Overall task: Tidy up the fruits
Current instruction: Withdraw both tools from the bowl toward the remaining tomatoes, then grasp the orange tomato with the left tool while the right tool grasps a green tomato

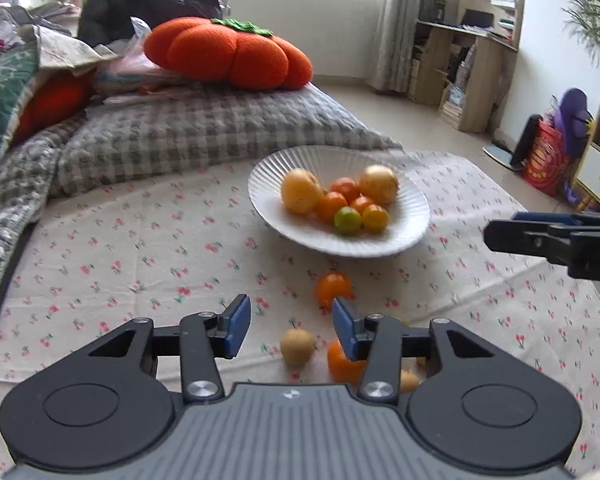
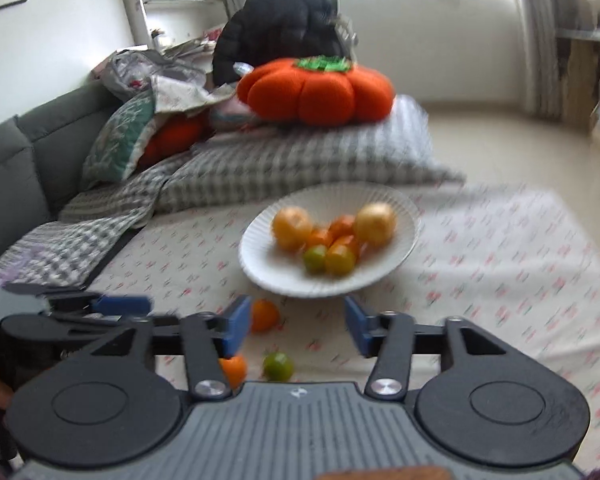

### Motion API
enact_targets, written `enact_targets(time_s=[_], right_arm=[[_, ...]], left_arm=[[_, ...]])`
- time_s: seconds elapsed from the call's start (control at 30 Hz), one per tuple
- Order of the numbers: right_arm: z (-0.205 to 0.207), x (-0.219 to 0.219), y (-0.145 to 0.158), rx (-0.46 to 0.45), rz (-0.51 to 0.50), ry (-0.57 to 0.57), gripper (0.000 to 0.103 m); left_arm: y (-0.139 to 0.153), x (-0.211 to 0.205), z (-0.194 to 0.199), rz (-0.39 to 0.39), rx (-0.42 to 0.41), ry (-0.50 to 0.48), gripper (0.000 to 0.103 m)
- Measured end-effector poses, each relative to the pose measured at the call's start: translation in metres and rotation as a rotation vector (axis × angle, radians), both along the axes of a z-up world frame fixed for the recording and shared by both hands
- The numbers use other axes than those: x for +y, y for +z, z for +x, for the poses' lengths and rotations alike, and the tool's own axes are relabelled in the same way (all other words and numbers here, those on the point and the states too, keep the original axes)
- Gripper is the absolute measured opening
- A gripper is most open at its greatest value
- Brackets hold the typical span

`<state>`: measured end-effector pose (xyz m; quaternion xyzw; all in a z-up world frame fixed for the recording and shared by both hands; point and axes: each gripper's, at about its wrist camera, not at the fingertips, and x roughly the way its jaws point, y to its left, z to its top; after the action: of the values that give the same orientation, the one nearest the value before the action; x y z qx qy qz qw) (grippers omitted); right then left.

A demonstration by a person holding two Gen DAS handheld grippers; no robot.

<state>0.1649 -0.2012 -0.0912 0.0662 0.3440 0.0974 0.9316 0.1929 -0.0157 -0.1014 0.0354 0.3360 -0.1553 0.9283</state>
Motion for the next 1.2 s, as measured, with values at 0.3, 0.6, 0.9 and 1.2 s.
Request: enact_targets(time_s=[0.3, 0.6, 0.9, 1.2], right_arm=[[-0.008, 0.004, 0.010, 0.080, -0.011, -0.023, 0.055], [-0.013, 0.026, -0.008, 0.039, -0.076, 0.035, 0.059], [0.006, 0.025, -0.053, 0.133, -0.057, 0.006, 0.056], [0.018, 0.034, -0.078, 0.183, -0.071, 0.032, 0.045]], left_arm=[[0.027, 0.020, -0.007, -0.032, -0.025, 0.105, 0.056], [-0.002, 0.008, 0.009, -0.067, 0.071, 0.023, 0.059], [-0.041, -0.021, 0.046, -0.015, 0.105, 0.022, 0.060], [-0.061, -0.044, 0.066, 0.016, 0.115, -0.051, 0.058]])
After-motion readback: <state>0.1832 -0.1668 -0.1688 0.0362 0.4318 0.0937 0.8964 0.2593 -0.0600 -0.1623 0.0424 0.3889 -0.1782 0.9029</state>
